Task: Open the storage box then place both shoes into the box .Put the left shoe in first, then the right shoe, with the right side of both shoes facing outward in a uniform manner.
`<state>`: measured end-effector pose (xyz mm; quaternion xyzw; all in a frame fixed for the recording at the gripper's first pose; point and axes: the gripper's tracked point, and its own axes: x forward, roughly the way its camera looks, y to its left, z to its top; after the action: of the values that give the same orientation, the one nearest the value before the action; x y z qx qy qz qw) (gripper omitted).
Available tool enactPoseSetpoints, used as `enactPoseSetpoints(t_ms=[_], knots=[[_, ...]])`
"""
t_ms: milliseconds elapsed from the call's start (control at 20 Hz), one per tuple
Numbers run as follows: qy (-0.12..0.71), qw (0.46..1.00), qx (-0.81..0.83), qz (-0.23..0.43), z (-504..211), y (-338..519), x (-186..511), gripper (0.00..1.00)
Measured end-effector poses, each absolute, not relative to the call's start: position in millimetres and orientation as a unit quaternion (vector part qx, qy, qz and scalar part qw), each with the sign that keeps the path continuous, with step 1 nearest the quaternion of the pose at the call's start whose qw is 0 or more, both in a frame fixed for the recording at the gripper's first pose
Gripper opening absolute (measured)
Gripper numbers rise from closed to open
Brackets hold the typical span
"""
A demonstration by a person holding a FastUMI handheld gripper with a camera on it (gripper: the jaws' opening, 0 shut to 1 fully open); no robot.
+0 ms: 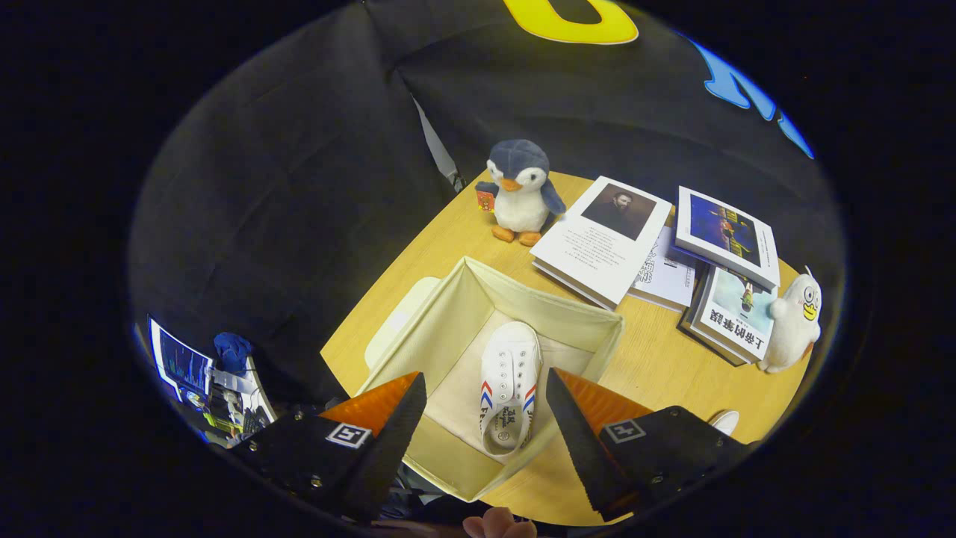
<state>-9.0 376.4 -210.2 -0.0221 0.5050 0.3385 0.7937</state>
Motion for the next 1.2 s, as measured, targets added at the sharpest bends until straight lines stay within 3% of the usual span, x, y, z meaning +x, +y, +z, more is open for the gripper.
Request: enactPoseSetpoints(t_ms=[450,1200], knots=[[0.476,0.817,0.061,0.320,-177.3,316.0,4.8,0.97],[0.491,0.844,0.101,0.191,-217.6,134.6,-10.7,0.98]])
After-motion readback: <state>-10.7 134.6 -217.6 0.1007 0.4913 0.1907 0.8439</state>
